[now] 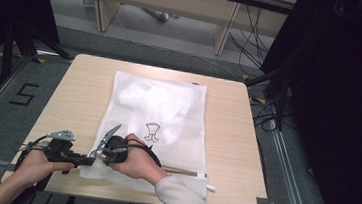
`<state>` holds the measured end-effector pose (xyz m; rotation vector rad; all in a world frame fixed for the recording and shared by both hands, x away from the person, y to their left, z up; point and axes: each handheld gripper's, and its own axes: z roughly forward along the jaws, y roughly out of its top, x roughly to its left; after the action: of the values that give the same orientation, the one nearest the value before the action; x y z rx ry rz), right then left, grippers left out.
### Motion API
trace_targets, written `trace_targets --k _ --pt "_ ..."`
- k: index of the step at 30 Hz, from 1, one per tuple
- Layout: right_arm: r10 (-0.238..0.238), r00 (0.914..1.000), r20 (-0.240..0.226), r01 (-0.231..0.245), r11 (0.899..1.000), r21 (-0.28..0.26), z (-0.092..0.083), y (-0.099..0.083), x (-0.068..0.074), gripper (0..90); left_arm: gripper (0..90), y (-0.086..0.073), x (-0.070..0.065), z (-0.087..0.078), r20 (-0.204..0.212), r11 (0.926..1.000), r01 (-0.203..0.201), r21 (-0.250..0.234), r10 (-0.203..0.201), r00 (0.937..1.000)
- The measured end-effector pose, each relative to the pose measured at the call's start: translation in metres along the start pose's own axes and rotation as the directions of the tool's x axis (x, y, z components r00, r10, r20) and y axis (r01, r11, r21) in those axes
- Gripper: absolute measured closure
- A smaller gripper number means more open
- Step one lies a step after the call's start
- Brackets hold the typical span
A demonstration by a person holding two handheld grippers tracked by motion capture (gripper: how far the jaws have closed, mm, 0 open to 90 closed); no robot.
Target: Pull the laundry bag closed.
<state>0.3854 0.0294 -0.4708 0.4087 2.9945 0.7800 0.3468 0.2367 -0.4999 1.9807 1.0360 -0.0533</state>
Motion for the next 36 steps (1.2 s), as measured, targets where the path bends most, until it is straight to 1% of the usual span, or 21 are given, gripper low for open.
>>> trace_targets --k 1,2,3,4,5,8,9,10,12,13,15,17,18,19,21,24,25,31,33,34,36 --pt "0.007 0.9999 0.012 -0.007 1.0 0.013 0.0 -0.001 0.0 82.6 84.8 0.0 0.0 0.0 0.0 1.0 -0.001 0.005 0.001 1.0" --pt "0.004 1.0 0.002 -0.004 1.0 0.006 0.0 -0.002 0.0 82.6 84.8 0.0 -0.001 0.001 -0.01 1.0 -0.003 -0.003 0.003 0.9999" --pt "-0.008 1.0 -0.004 0.008 1.0 -0.009 0.0 -0.002 -0.001 82.6 84.8 0.0 0.0 0.0 0.001 1.0 -0.003 0.002 0.003 1.0" --pt "0.009 0.9998 -0.016 -0.01 1.0 -0.019 0.001 -0.002 -0.001 82.6 84.8 0.0 0.0 0.0 0.003 1.0 -0.003 0.003 0.003 1.0" --pt "0.01 0.9999 -0.005 -0.01 1.0 -0.014 0.001 -0.003 -0.001 82.6 84.8 0.0 0.0 0.0 0.004 1.0 -0.002 0.001 0.002 1.0" --pt "0.01 0.9999 -0.007 -0.011 1.0 -0.009 0.0 -0.003 0.0 82.6 84.8 0.0 -0.001 -0.001 -0.003 1.0 -0.003 -0.006 0.003 1.0" --pt "0.005 1.0 -0.007 -0.005 1.0 0.002 0.0 -0.003 -0.001 82.6 84.8 -0.001 -0.001 0.0 -0.009 0.9996 -0.004 -0.027 0.003 1.0" --pt "-0.01 0.9999 -0.008 0.01 1.0 0.003 0.001 -0.005 -0.002 82.7 84.8 -0.001 -0.001 0.0 -0.009 0.9996 -0.004 -0.027 0.004 0.9999" --pt "-0.009 0.9999 -0.008 0.009 1.0 0.008 0.001 -0.006 -0.003 82.6 84.8 0.0 -0.002 -0.001 -0.017 0.9999 -0.01 -0.008 0.009 0.9998" --pt "-0.013 0.9998 -0.016 0.013 1.0 0.004 0.001 -0.007 -0.003 82.6 84.9 0.0 -0.001 -0.001 -0.008 0.9999 -0.008 -0.012 0.008 0.9999" --pt "0.0 1.0 -0.009 0.0 1.0 0.005 0.001 -0.007 -0.003 82.6 84.8 0.0 -0.001 0.0 -0.01 0.9996 -0.006 -0.029 0.005 0.9999" --pt "0.003 1.0 -0.009 -0.003 1.0 0.009 0.0 -0.008 -0.003 82.6 84.8 0.0 -0.001 -0.001 -0.007 0.9999 -0.007 -0.015 0.006 1.0" --pt "-0.004 0.9999 -0.012 0.004 1.0 0.007 0.0 -0.008 -0.003 82.6 84.8 0.0 -0.001 0.0 -0.01 0.9995 -0.005 -0.032 0.004 0.9999" --pt "-0.009 0.9999 -0.009 0.009 1.0 0.011 0.0 -0.008 -0.004 82.7 84.8 0.0 -0.001 0.0 -0.009 0.9995 -0.004 -0.03 0.004 0.9999" --pt "0.004 0.9999 -0.014 -0.004 1.0 0.01 -0.001 -0.01 -0.004 82.6 84.9 -0.001 -0.001 0.0 -0.009 0.9995 0.0 -0.033 -0.001 1.0" --pt "-0.003 1.0 -0.007 0.003 1.0 0.015 -0.001 -0.012 -0.005 82.6 84.8 -0.001 -0.001 0.0 -0.008 0.9995 -0.004 -0.03 0.004 1.0" --pt "0.008 0.9999 -0.012 -0.008 1.0 0.013 -0.001 -0.013 -0.005 82.6 84.9 0.0 -0.001 0.0 -0.009 0.9995 -0.005 -0.03 0.004 0.9999" --pt "0.01 0.9999 -0.011 -0.01 1.0 0.022 -0.003 -0.014 -0.004 82.6 84.9 -0.001 -0.001 0.0 -0.009 0.9994 0.0 -0.035 0.0 1.0" --pt "0.013 0.9999 -0.006 -0.012 1.0 0.022 -0.003 -0.015 -0.005 82.6 84.9 0.0 -0.001 -0.002 -0.015 0.9998 0.002 -0.018 -0.002 0.9999" --pt "0.005 1.0 -0.004 -0.005 1.0 0.021 -0.004 -0.015 -0.006 82.6 84.9 0.0 0.0 -0.002 -0.001 0.9999 0.004 -0.017 -0.004 1.0" --pt "0.016 0.9998 -0.008 -0.016 1.0 0.023 -0.004 -0.017 -0.006 82.6 84.9 0.0 0.0 -0.001 -0.005 0.9999 0.002 -0.013 -0.003 1.0"
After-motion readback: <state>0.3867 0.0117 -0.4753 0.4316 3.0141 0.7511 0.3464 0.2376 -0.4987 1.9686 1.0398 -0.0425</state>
